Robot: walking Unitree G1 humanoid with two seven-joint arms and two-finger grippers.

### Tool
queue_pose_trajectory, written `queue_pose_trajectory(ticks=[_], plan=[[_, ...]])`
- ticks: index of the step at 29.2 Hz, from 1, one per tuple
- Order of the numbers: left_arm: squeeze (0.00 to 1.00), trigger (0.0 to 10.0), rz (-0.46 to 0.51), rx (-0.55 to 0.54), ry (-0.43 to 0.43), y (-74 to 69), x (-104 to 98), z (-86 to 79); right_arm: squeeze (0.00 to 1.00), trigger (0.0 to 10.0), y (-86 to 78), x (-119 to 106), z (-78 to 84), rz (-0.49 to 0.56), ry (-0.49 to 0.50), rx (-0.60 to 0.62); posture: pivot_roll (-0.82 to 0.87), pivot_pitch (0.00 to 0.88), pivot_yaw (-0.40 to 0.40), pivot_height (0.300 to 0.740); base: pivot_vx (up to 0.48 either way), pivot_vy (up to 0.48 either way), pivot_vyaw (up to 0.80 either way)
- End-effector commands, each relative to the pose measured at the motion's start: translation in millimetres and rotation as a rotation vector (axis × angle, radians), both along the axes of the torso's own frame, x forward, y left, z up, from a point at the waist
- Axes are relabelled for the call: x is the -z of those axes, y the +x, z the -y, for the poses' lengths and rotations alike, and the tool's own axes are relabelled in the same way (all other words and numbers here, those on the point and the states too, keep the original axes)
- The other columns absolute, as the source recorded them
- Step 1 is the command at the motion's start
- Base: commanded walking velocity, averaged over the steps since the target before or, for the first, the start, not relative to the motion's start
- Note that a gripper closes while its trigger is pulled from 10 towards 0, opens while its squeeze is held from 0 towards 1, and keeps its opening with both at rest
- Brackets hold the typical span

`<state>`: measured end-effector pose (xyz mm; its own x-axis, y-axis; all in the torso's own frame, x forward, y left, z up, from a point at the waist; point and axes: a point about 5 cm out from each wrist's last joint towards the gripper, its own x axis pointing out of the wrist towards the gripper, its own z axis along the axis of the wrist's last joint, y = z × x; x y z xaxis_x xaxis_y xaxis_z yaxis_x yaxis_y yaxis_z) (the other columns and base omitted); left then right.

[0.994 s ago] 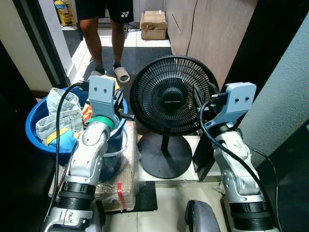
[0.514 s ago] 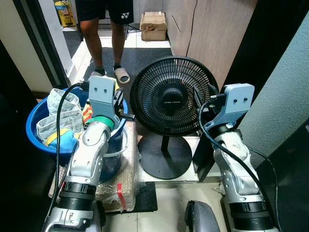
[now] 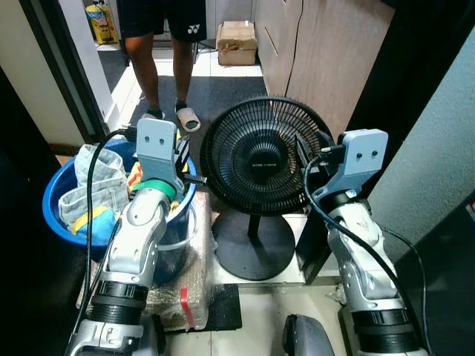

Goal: Clothes washing

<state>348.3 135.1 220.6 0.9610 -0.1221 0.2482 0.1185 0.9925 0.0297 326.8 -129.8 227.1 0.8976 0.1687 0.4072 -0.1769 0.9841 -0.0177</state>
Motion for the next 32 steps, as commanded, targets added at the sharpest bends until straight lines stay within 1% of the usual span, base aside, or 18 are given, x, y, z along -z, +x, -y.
queue_pose_trajectory(ticks=[1, 5, 8, 12, 16, 27, 29, 32], plan=[[0.0, 10.0, -0.022, -0.005, 0.004, 0.3, 6.4, -0.7, 0.0, 10.0, 1.1, 1.9, -1.6, -0.008, -0.005, -0.004, 0.06, 0.001, 0.0, 0.598, 0.0, 0.0, 0.0], [0.0, 10.0, -0.022, -0.007, 0.004, 0.1, 6.6, -1.1, 0.0, 10.0, 1.4, 2.1, -1.4, -0.008, -0.004, -0.004, 0.06, 0.002, 0.0, 0.612, 0.0, 0.0, 0.0], [0.0, 10.0, -0.022, -0.009, 0.004, 0.2, 6.8, -1.5, 0.0, 10.0, 1.4, 1.9, -1.9, -0.007, -0.004, -0.005, 0.06, 0.004, 0.0, 0.632, 0.0, 0.0, 0.0], [0.0, 10.0, -0.023, -0.009, 0.003, 0.4, 6.8, -1.5, 0.0, 10.0, 1.5, 1.9, -2.0, -0.007, -0.004, -0.006, 0.06, 0.005, 0.0, 0.642, 0.0, 0.0, 0.0], [0.0, 10.0, -0.023, -0.008, 0.003, 0.5, 7.0, -1.3, 0.0, 10.0, 1.4, 2.2, -2.0, -0.009, -0.003, -0.005, 0.06, 0.006, 0.001, 0.666, 0.0, 0.0, 0.0], [0.0, 10.0, -0.023, -0.007, 0.004, 0.8, 6.6, -1.0, 0.0, 10.0, 1.4, 2.4, -2.3, -0.009, -0.002, -0.004, 0.07, 0.007, 0.003, 0.706, 0.0, 0.0, 0.0], [0.0, 10.0, -0.023, -0.006, 0.004, 0.8, 6.6, -0.7, 0.0, 10.0, 1.2, 2.7, -2.2, -0.01, -0.002, -0.003, 0.07, 0.007, 0.003, 0.721, 0.0, 0.0, 0.0], [0.0, 10.0, -0.024, -0.006, 0.003, 0.8, 6.6, -0.5, 0.0, 10.0, 1.0, 2.8, -2.2, -0.01, -0.002, -0.003, 0.07, 0.007, 0.003, 0.73, 0.0, 0.0, 0.0]])
